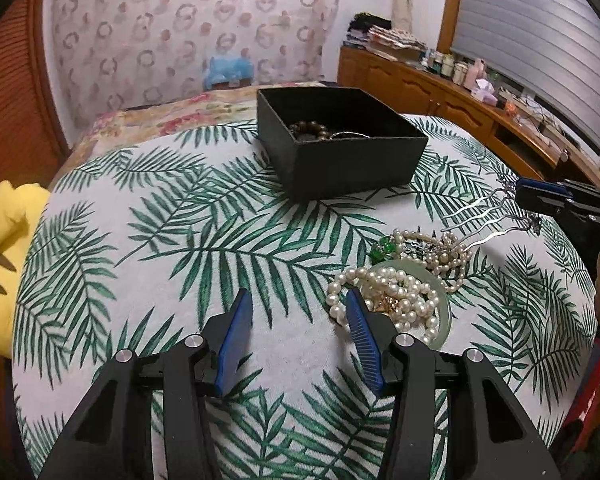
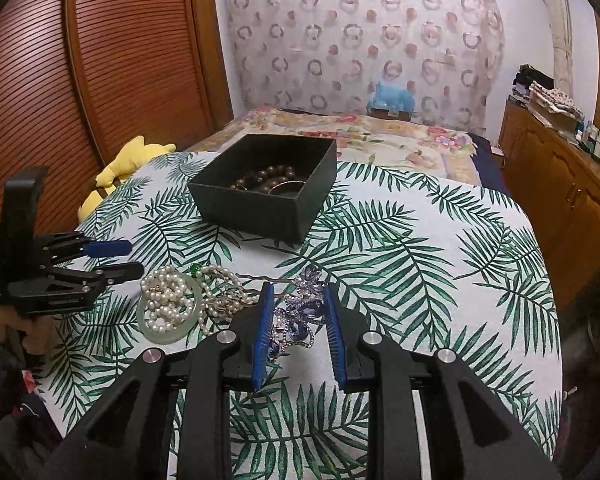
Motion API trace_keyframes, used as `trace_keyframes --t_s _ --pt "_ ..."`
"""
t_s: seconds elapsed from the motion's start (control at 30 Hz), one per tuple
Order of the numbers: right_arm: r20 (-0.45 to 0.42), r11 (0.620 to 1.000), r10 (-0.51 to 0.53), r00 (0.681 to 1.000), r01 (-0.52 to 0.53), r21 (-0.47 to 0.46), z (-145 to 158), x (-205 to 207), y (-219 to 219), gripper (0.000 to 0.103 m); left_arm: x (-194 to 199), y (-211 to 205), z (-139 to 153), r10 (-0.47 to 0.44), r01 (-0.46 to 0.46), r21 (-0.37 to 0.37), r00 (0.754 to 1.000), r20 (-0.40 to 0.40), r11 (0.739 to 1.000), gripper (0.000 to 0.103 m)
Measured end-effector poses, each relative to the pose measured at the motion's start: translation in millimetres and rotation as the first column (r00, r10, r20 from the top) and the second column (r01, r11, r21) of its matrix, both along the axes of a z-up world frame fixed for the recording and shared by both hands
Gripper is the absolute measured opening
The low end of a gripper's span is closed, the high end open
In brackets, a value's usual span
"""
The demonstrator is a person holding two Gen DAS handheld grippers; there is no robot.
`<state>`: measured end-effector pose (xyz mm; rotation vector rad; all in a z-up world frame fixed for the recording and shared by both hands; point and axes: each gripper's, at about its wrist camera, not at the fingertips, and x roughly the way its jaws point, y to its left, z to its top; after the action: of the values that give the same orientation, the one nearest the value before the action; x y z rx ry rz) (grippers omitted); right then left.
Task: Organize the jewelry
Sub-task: 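Grasp a pearl strand with the left tool while the right tool grasps the blue brooch, then carry the pearl strand and brooch into the black box and open both tools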
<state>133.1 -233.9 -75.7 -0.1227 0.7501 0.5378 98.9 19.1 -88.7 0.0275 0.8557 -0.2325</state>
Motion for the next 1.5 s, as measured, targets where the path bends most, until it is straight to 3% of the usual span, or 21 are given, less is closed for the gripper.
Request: trace_keyframes --t_s 0.2,0.3,0.37,0.53,0.67,0.77,1.1,1.5 --pt "-0.002 1.000 0.004 1.000 -0.004 0.002 0 -1 2 0.028 17 -7 -8 -0.054 0.055 0.029 0.997 -0.057 0.998 0.040" --pt "-0.005 1.000 0.003 1.000 -0.003 0.003 -1 -1 3 0.028 21 -20 -9 -0.085 0.092 0.118 0.995 -0.059 0.989 0.040" --pt "-0.005 1.000 0.003 1.000 -0.003 0.005 0 -1 4 0.028 24 -25 -9 -0.094 0.102 0.140 0.994 -0.056 0.985 0.039" --pt "0.000 1.000 0.006 1.000 -0.006 0.012 1 -3 5 0.028 31 -27 -7 -0.116 0.123 0.118 0.991 -0.068 0.985 0.031" --pt "0.002 1.000 0.007 1.000 -0.007 0.014 1 -3 6 0.028 33 -30 -7 -0.136 0.142 0.096 0.988 -0.069 0.985 0.007" --pt "0.007 1.000 0.010 1.000 -0.010 0.020 4 -4 6 0.028 35 -29 -5 -0.124 0.131 0.072 0.988 -0.090 0.989 0.007" --pt "0.033 1.000 0.013 0.999 -0.014 0.026 18 -5 4 0.028 10 -26 60 -0.108 0.110 -0.026 0.991 0.077 0.994 0.007" --pt "0.057 0.999 0.014 0.998 -0.015 0.032 31 -2 3 0.028 -4 -30 126 -0.089 0.103 -0.046 0.969 0.232 0.994 0.007"
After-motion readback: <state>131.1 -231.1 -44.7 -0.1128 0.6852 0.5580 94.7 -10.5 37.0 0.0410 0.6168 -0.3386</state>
